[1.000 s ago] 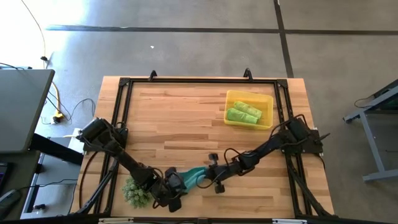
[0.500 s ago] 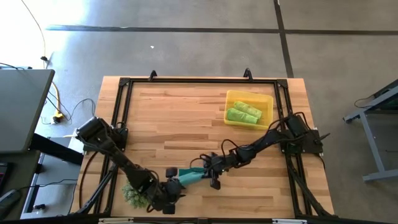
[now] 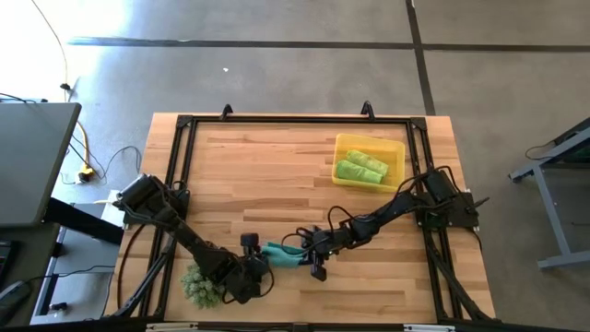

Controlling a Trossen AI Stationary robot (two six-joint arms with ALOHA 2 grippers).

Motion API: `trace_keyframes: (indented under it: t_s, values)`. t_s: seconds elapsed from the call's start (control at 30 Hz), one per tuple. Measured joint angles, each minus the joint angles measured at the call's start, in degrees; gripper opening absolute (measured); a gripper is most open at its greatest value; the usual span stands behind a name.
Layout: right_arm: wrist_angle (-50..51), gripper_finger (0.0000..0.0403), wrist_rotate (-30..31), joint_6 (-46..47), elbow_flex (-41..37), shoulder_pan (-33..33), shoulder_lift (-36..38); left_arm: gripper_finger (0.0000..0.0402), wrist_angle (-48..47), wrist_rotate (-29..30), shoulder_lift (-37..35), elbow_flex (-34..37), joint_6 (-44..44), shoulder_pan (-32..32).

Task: Roll microfiber towels into tight, uniform cylinder then place into a basket
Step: Roll the blue towel

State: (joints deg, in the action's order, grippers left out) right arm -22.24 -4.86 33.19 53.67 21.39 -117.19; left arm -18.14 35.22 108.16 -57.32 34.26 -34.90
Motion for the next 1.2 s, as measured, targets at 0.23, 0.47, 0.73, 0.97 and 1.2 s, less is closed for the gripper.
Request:
trace_keyframes:
  t_s: [0.23,0.47,0.73,0.97,1.2]
  values:
    - [0.1,0.0005,0.0,0.0,0.0,0.0,0.0,0.016,0.6,-2.9,1.5,-0.2,2.8,1.5]
    - [0.3,0.001,0.0,-1.5,0.0,0.0,0.4,0.0046,0.0,-4.0,1.6,-0.2,9.1,1.1]
    - [5.3,0.008,0.5,-15.1,-0.4,0.2,5.9,0.0017,1.7,-11.4,1.3,-0.2,17.1,1.3]
    - [13.3,0.0114,2.9,-22.9,-0.4,1.7,12.2,0.0007,3.9,-20.8,1.1,-0.2,17.8,3.5]
    - [6.3,0.0113,12.8,-42.2,-0.2,10.1,12.7,0.0005,6.8,-31.2,0.9,-0.2,16.3,8.0]
